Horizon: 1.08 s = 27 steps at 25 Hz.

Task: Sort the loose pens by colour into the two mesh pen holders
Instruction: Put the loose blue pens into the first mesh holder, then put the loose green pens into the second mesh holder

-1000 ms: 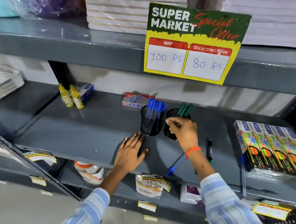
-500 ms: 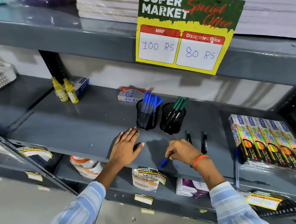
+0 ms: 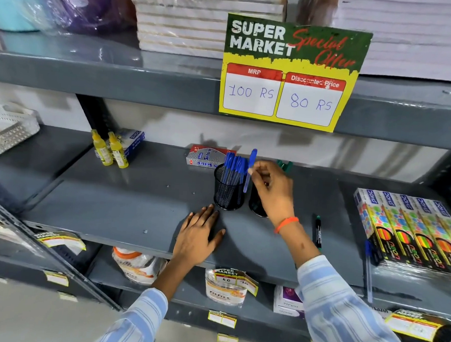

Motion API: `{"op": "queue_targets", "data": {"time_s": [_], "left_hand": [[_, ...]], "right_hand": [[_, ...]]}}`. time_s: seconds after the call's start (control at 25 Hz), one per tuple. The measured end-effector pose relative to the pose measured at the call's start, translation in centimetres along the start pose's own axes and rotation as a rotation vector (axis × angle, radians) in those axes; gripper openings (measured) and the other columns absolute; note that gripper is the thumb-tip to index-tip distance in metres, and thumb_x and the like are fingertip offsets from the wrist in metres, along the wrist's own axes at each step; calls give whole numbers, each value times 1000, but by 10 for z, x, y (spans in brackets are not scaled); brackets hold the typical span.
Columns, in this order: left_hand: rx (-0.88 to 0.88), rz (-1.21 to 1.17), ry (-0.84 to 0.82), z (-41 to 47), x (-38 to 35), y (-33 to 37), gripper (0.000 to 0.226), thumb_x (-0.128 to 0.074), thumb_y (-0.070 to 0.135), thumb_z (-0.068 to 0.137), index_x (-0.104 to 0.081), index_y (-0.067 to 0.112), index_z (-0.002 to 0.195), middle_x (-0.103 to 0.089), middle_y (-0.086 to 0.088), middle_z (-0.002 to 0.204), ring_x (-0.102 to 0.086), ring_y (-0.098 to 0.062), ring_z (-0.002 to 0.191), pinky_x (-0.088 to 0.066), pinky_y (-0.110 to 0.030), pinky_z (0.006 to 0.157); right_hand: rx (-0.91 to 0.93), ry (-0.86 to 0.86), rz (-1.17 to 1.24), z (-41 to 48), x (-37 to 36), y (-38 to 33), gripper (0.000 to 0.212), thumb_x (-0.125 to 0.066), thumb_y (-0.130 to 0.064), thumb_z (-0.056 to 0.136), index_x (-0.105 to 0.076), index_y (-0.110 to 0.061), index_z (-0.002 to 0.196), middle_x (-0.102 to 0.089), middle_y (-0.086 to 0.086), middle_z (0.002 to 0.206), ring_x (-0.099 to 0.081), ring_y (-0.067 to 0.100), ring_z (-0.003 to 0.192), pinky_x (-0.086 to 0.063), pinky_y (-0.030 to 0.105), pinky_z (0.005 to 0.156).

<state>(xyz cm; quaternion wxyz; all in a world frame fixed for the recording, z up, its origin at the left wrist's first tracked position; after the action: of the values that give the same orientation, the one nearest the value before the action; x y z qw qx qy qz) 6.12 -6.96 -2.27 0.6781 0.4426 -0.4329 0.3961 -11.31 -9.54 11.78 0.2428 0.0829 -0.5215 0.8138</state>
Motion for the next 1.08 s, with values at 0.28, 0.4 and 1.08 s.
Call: {"op": "queue_targets", "data": {"time_s": [0.28,0.4,1.08], "left_hand": [[-7,3,-7,0,0,0,65,-23,56,88,-38,15,137,-37,-7,147,-32,-23,134,-19,-40,111],[-8,-1,-16,0,-1,0,65,-23,56,88,-37,15,137,-37,-7,147,-32,-23,134,-18,-40,111],[-20,-22,-20,0,-3,0,69,-22,55,86,-38,11,136,-36,-10,147,-28,-25,136,-19,-45,112]], "right_hand": [[-180,90,-109,27,-30,12,9,-65,-11,80,-67,-4,83,-75,18,83,-69,33,79,-56,38,76],[-253,47,-228,22,-38,23,12,-67,-17,80,-69,-6,81,-76,17,86,-69,34,86,-54,38,77],[-224,115,-333,-69,48,62,12,-71,-17,78,-69,-5,79,-76,16,77,-70,29,73,-48,24,66]]}}
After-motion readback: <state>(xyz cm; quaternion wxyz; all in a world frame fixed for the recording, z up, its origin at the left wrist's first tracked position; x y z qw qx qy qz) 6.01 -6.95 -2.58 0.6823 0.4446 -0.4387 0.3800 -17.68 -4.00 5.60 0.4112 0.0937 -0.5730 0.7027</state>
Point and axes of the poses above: each hand's wrist, its own z-axis towards the middle knuckle, its own x-axis out of the back of the hand, y = z × x, the point moved 5 cm from there along z, towards the middle knuckle
